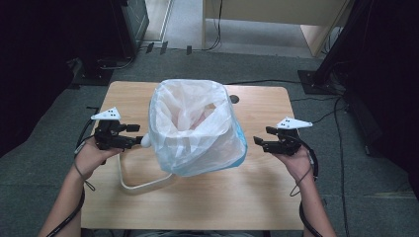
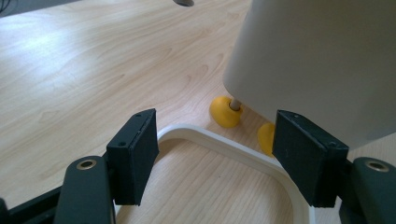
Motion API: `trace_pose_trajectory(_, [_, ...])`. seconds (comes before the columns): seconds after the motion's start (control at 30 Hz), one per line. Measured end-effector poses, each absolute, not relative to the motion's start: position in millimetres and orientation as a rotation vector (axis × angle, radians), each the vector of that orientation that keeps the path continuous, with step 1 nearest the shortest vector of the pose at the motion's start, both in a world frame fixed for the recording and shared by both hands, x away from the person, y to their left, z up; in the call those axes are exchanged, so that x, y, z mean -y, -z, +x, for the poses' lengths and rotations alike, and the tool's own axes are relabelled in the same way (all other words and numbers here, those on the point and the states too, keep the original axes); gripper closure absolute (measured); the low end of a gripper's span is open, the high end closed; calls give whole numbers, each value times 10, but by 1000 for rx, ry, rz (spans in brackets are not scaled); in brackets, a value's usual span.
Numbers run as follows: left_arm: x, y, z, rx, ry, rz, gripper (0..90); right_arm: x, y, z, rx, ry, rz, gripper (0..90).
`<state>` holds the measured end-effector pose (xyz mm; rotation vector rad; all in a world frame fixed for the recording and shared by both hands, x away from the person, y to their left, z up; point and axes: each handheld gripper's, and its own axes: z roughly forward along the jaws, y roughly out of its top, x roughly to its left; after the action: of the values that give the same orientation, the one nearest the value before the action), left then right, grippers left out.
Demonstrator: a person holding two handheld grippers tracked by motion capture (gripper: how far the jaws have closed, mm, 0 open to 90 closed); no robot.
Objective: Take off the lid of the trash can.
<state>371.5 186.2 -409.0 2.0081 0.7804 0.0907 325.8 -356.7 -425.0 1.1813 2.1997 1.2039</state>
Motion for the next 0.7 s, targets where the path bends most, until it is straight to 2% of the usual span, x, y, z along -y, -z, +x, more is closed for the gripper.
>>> trace_pose_trajectory(0.2, [-1879, 3933, 3702, -766, -100, 1983, 308, 3611, 4145, 3239, -2204, -1269, 1178, 371])
trace_pose_trajectory(0.3, [-1878, 3846, 3692, -754, -81, 1961, 308, 3610, 4108, 3252, -2244, -1308, 1183, 372])
trace_pose_trajectory(0.43, [-1852, 3722, 3659, -737, -133, 1969, 314, 3573, 4032, 3231, -2268, -1306, 1141, 371])
trace_pose_trajectory(0.7, [-1844, 3502, 3699, -720, -85, 1973, 317, 3518, 3822, 3171, -2301, -1323, 1073, 371])
